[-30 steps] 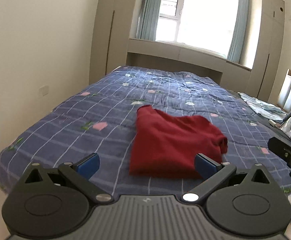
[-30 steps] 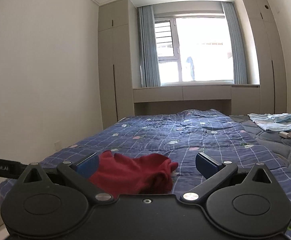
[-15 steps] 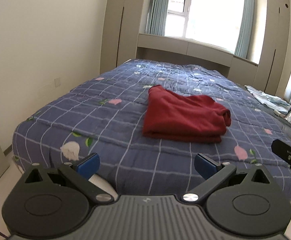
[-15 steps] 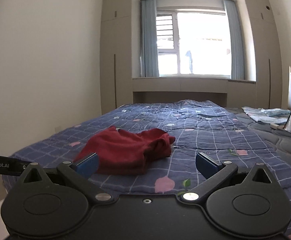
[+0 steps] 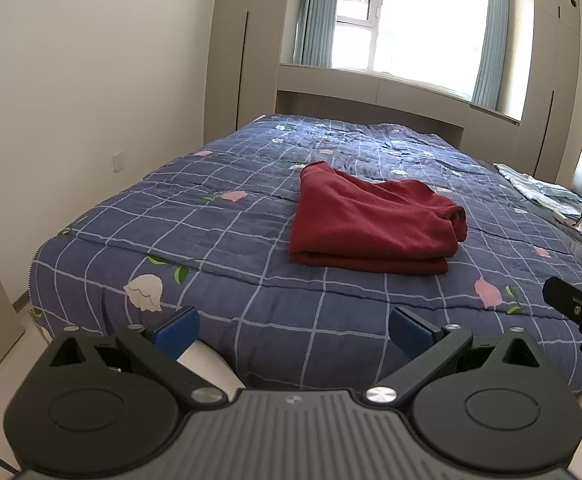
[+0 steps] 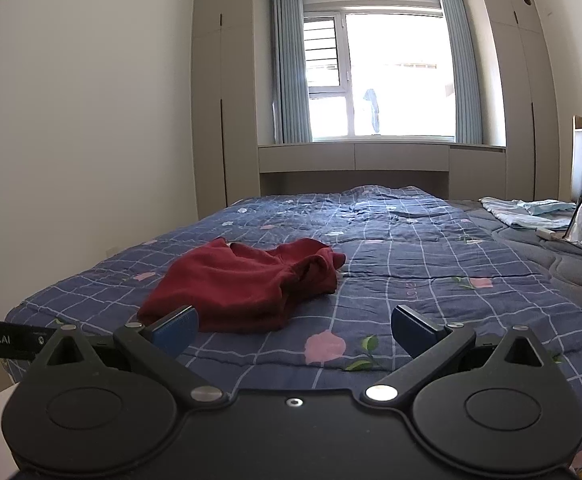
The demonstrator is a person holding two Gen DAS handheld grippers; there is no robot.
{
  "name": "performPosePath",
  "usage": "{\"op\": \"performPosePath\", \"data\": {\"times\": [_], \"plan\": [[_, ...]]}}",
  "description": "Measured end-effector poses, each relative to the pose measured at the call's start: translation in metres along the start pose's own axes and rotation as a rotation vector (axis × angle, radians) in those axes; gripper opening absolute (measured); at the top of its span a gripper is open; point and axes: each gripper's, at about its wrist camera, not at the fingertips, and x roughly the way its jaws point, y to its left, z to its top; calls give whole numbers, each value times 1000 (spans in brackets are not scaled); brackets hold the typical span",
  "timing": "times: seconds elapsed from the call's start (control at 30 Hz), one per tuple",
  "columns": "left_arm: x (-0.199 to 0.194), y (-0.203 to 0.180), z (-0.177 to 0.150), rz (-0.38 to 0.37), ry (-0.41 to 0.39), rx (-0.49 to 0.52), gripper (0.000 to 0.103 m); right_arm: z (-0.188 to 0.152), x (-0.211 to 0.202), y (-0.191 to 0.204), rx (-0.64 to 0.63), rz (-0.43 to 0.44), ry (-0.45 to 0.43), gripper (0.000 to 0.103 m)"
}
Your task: Fold small clothes
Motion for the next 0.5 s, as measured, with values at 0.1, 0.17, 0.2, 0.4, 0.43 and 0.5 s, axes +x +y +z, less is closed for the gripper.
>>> {"op": "performPosePath", "data": {"times": [0.1, 0.17, 0.2, 0.4, 0.43, 0.5], "plan": [[0, -1, 0, 2, -2, 3, 103, -1, 0, 0, -2, -1, 1, 102], [0, -1, -1, 3, -3, 3, 103, -1, 0, 1, -2, -1, 2, 102], [0, -1, -1, 2, -3, 2, 103, -1, 0, 0, -2, -1, 2, 102], [0, -1, -1, 6, -2, 0, 103, -2, 2, 0, 2, -4, 5, 102], [0, -1, -1, 5, -3, 1, 103, -2, 1, 0, 2, -4, 5, 102], [0, -1, -2, 5, -3, 2, 103, -2, 2, 0, 2, -4, 6, 102]]}}
